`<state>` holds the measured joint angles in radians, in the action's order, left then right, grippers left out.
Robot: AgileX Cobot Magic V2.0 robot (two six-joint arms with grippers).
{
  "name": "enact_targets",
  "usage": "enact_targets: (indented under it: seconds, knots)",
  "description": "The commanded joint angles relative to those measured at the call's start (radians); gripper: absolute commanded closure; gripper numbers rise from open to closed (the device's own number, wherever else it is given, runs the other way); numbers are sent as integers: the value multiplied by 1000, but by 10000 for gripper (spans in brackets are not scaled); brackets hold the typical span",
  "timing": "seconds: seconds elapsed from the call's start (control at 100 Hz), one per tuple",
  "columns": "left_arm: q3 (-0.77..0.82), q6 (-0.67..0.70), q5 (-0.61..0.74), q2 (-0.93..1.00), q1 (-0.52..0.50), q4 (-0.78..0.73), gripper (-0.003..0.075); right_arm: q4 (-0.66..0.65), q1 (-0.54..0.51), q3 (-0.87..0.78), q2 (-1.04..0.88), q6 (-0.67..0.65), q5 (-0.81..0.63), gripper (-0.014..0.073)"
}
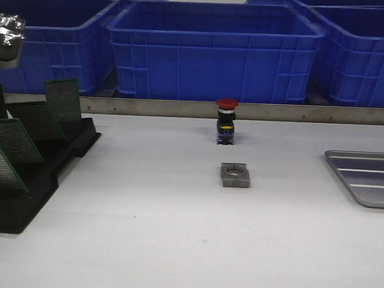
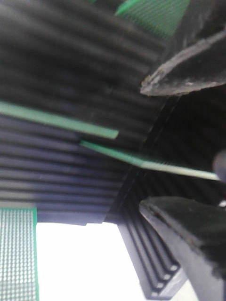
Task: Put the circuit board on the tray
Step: 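Grasp a green circuit board in the rack with the left gripper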
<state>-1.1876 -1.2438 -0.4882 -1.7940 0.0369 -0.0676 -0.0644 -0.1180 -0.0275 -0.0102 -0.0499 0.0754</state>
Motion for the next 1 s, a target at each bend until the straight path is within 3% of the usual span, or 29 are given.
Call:
enact_targets:
  seconds: [0.0,0.08,0.33,0.53,0.78,0.99]
  knots:
    - [-31,7,53,34,-2,2,283,3,-4,13,-26,9,-75,655]
    - [-31,7,58,32,-2,2,312,3,-4,13,-26,9,-75,655]
    - [-31,7,60,32,-2,2,576,3,-4,13,-26,9,-75,655]
    - [-31,7,53,50,-2,1,703,3,-4,13,-26,9,-75,655]
    - [-31,7,8,130,-2,-1,741,3,-4,13,-26,9,-75,655]
    - [-31,7,-127,237,-2,-3,741,3,-4,13,-26,9,-75,655]
